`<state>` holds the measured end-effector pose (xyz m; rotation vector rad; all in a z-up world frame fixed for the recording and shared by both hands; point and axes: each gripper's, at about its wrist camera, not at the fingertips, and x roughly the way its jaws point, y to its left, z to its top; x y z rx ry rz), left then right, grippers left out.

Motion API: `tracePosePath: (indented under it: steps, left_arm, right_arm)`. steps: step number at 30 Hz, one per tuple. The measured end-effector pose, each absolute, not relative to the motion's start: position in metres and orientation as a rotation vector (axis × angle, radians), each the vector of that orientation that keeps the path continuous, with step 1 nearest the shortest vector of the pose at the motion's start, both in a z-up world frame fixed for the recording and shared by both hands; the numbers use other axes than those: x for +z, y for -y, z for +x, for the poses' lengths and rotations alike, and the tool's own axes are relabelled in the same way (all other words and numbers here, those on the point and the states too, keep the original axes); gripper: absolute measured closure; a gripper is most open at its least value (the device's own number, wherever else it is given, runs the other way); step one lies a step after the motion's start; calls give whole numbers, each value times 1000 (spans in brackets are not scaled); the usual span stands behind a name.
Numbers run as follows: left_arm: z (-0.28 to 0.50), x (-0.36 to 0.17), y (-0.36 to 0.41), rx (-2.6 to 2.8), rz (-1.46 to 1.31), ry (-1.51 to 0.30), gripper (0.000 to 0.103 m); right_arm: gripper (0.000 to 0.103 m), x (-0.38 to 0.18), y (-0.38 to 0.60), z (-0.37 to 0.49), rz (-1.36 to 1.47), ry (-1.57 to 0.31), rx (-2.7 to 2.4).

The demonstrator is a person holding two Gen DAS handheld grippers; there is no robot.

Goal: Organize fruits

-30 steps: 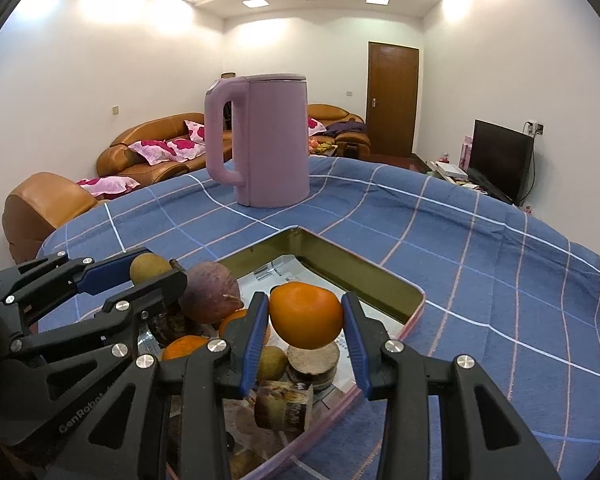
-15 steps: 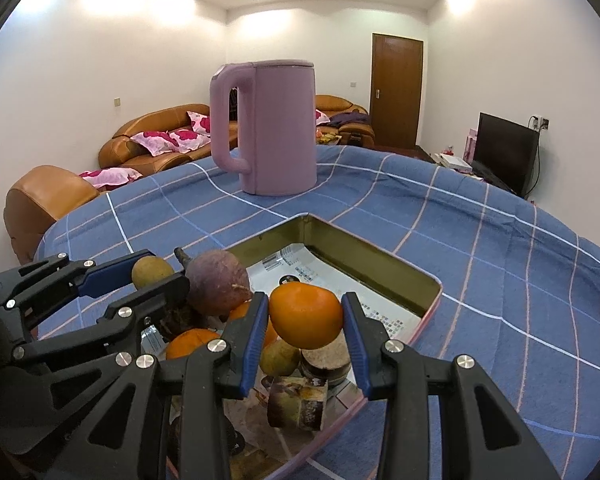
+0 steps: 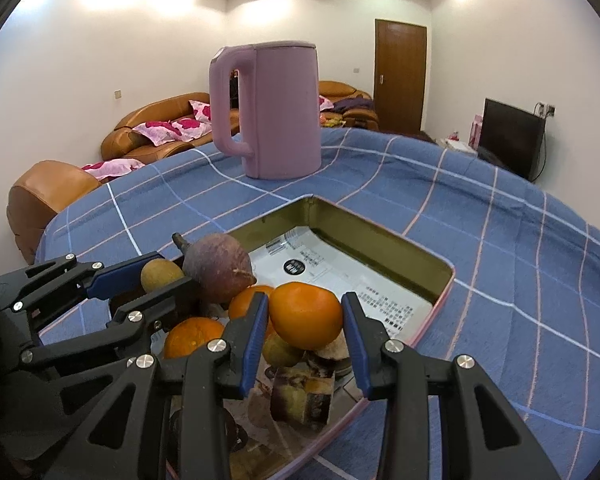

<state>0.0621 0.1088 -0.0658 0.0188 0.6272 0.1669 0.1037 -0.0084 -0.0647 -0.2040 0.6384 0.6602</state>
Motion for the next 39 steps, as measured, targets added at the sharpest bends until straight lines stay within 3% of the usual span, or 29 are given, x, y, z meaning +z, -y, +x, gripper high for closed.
tracePosePath:
  steps: [10,13,16,17,18,39]
  left_arm:
    - [56,-68,-108,156,8,-658,64]
    - [52,-66,-108,144,-1,-658,57]
    - [46,-62,-104,109,-17,-651,27]
    - [40,-58,-99,154,16,-617,10]
    - [35,-55,-96,187,43,-587,1]
    - [6,-23,-91,190,14,-500,0]
  right_arm:
    - [60,-63,13,96,-210,-641,667]
    - [47,-60,22,94,-191,-630,647]
    - [40,-51,34,89,-158,-605,640]
    - [35,-48,38,86,-149,-595,635]
    - [32,-45,42,83,-144,-582,629]
    - [31,-12,97,43,-55,-465,520]
